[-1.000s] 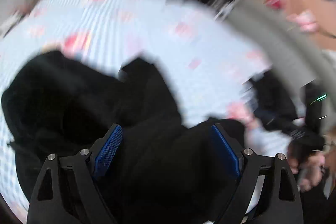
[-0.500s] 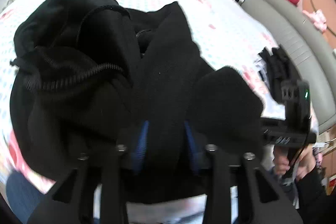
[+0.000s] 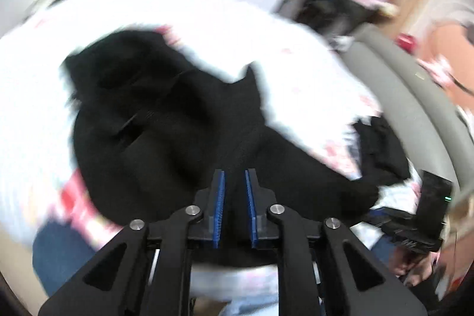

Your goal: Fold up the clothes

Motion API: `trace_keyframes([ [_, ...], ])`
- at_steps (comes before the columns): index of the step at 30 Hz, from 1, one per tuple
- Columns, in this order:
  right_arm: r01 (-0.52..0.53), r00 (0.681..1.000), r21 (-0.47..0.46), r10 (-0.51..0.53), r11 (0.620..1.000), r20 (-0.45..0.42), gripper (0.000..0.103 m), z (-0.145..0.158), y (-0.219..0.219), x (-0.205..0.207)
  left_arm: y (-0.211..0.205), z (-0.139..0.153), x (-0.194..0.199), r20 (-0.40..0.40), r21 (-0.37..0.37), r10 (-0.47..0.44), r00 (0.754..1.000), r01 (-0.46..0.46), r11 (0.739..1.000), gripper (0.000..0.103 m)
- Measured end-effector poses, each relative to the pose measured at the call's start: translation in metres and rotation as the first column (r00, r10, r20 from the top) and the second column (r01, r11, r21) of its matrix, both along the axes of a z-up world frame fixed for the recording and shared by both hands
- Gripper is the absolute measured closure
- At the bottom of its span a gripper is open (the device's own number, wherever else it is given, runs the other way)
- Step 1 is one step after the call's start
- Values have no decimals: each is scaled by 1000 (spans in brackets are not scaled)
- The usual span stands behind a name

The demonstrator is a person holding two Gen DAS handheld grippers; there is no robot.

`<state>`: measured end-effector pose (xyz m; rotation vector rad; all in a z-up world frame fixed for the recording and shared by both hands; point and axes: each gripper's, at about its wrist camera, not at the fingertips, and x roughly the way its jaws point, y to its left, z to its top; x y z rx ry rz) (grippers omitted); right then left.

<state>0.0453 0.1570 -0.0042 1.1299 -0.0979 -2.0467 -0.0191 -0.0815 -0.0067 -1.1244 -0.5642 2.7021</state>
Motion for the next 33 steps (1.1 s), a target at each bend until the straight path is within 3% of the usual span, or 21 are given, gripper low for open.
trace_keyframes([
  [1,-10,1000,-8,10,1000,8,84,-1,-3,4,18,6,-11,-31,-12,-63,998,62,998,55],
  [2,-39,999,-13,39,999,9,84,-1,-5,12,36,8,-24,-49,-30,-120,992,118,993,42],
  [3,-67,998,-18,67,998,10,84,-1,-8,21,54,10,-38,-66,-49,-177,982,174,984,20],
  [4,-95,995,-24,96,995,11,84,-1,-10,29,72,4,-56,-32,-100,-198,980,194,976,16],
  [6,-138,990,-25,138,990,12,82,-4,-11,40,106,-26,-102,131,-264,-147,980,178,948,15],
  [8,-144,989,-20,145,989,35,75,-10,-14,43,125,-64,-132,266,-400,-68,962,174,900,16],
  [9,-134,989,-32,135,990,52,72,-12,-10,39,125,-80,-133,295,-434,-41,955,172,884,25],
  [10,-117,990,-64,121,991,67,67,-10,-1,36,120,-90,-127,298,-459,-19,954,161,873,43],
  [12,-78,993,-130,89,988,81,66,-3,17,29,108,-103,-113,297,-494,22,954,134,859,54],
  [14,-36,996,-171,50,985,73,61,5,33,18,80,-102,-92,285,-476,59,957,88,875,59],
  [15,-15,997,-177,27,984,67,59,8,39,11,60,-101,-75,287,-471,100,953,49,881,74],
  [16,12,998,-160,-1,987,66,53,8,39,-2,44,-99,-59,279,-477,144,949,7,879,77],
  [19,80,995,-118,-72,990,63,49,6,37,-34,10,-93,-39,269,-455,220,938,-77,887,77],
  [22,83,995,-32,-81,996,51,29,-6,13,-58,-14,-94,-33,284,-439,259,923,-115,891,77],
  [24,66,996,55,-69,996,59,26,-17,-5,-74,-20,-86,-26,280,-373,257,925,-142,917,76],
  [26,30,994,147,-46,989,102,25,-38,-25,-100,-22,-74,-14,271,-202,206,940,-154,967,67],
  [27,11,991,185,-35,983,129,25,-48,-31,-112,-24,-70,-5,269,-71,171,948,-157,985,46],
  [28,-12,987,218,-24,976,160,25,-59,-38,-123,-23,-72,-1,274,10,153,950,-162,987,22],
  [29,-47,975,219,-2,974,221,25,-74,-47,-132,-20,-79,2,286,24,169,943,-184,983,18],
  [32,-158,926,182,81,971,368,26,-114,-70,-144,-12,-117,5,339,-61,289,895,-285,956,16],
  [33,-163,934,188,90,969,347,29,-117,-74,-142,-8,-130,2,360,-85,311,880,-301,950,15],
])
